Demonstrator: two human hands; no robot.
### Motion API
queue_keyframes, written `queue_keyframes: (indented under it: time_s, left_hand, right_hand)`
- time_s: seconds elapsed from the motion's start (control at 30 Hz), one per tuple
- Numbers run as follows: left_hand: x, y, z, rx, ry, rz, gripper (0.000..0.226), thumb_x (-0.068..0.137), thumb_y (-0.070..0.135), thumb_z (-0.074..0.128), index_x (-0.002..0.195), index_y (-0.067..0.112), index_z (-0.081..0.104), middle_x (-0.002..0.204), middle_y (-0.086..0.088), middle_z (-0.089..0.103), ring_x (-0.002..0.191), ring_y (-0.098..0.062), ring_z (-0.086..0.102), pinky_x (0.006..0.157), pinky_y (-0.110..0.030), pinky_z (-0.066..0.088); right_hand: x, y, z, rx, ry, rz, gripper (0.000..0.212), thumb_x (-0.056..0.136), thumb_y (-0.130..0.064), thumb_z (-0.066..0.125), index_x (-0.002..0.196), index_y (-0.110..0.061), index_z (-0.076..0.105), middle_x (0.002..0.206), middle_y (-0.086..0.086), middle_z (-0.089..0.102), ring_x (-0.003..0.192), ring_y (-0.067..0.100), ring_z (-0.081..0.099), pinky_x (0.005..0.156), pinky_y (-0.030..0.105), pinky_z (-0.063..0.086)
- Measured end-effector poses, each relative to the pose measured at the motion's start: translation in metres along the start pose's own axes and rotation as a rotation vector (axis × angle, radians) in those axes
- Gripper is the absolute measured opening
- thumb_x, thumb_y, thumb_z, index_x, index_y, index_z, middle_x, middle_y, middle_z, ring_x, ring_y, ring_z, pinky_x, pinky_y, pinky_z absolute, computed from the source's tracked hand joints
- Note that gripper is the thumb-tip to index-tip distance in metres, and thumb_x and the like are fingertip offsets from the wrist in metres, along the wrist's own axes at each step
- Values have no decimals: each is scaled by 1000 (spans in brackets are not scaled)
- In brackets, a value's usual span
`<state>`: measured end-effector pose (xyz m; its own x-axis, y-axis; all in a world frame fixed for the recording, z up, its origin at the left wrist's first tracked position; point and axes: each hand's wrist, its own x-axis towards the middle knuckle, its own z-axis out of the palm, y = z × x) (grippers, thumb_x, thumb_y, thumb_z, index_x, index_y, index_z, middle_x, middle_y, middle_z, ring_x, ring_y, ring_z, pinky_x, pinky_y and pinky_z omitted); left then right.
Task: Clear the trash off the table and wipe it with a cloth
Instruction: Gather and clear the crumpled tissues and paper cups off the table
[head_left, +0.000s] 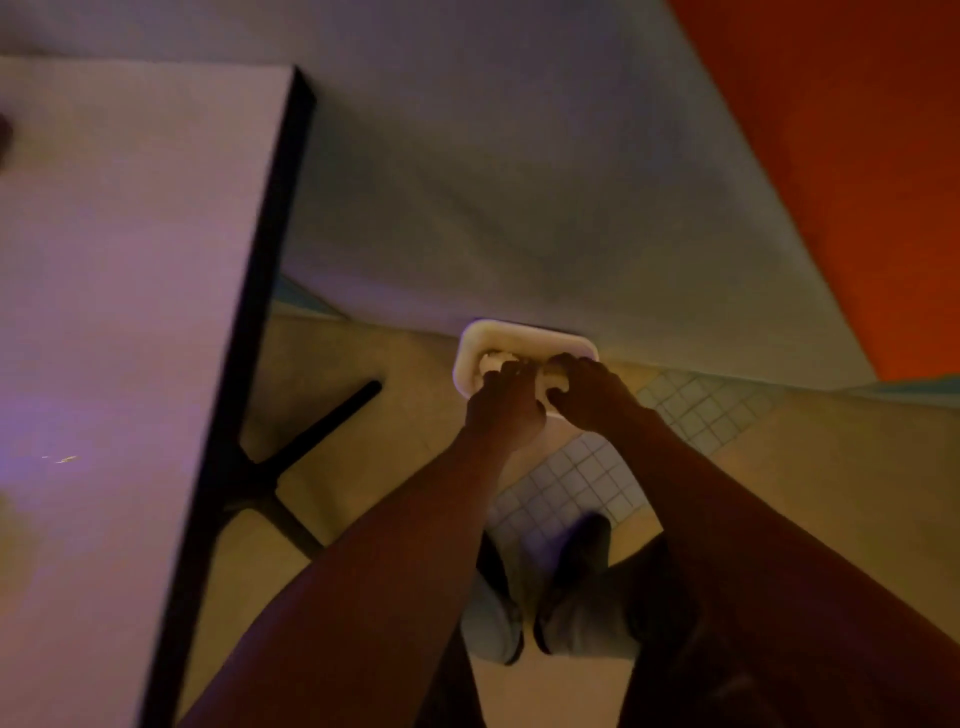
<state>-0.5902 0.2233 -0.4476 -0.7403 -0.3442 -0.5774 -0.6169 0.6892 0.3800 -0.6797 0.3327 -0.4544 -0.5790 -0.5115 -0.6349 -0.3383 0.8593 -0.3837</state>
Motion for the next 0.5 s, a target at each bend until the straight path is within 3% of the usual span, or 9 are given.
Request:
queue_keyframes:
  time_s: [0.23, 0.5]
  left_hand:
    - [-101, 46, -81, -19, -12, 54, 61, 98, 28, 56, 154, 26, 33, 159, 1, 33, 141, -27, 37, 103, -47, 47]
    - [-214, 72, -192, -225, 203, 138, 57, 91, 25, 63, 144, 30, 45, 152, 3, 40, 134, -26, 44, 98, -48, 51]
  right_hand:
    - [-117, -50, -85, -53, 15, -8, 53, 95, -37, 58, 144, -24, 42, 135, 11, 50, 122, 32, 54, 94, 40, 47]
    - [-231, -117, -168, 13, 126, -121, 50, 93, -33, 62, 140, -30, 48, 133, 6, 52, 120, 30, 55, 90, 38, 46]
